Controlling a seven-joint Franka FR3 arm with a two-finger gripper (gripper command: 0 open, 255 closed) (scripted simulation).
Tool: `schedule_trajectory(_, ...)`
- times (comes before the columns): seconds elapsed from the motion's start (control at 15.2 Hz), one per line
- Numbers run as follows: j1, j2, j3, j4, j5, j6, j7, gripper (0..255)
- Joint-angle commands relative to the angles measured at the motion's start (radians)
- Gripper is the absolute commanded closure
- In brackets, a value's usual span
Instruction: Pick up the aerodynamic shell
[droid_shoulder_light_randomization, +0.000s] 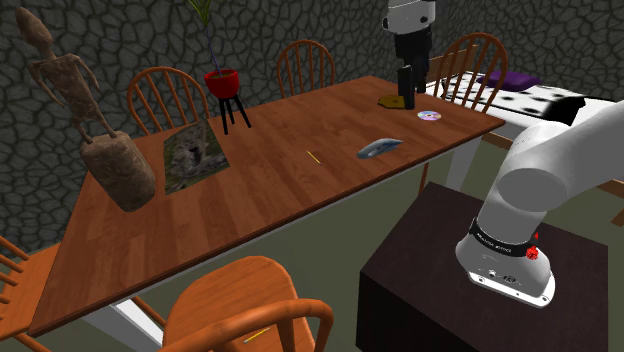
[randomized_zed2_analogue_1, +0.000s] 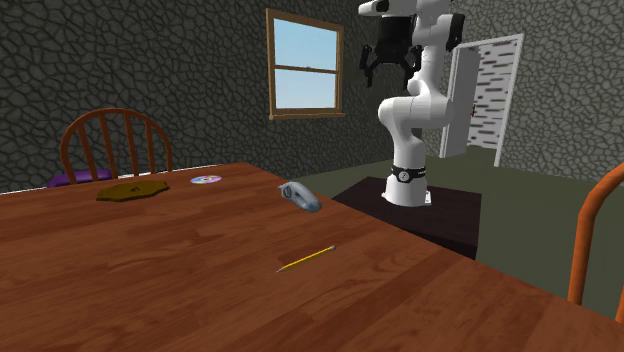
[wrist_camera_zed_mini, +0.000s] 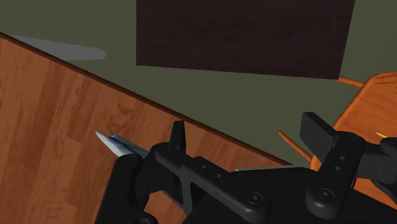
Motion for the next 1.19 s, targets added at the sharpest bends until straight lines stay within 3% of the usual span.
schedule_trajectory(0.0, 0.0, 0.0, 0.0, 0.0, 0.0, 0.0, 0.0, 0)
schedule_trajectory(0.53, 0.027, 0.055, -0.177, -0.151, -0.157, 0.264, -0.357, 0)
schedule_trajectory(1.12, 0.065, 0.292, -0.377, -0.184, -0.273, 0.613, -0.737, 0)
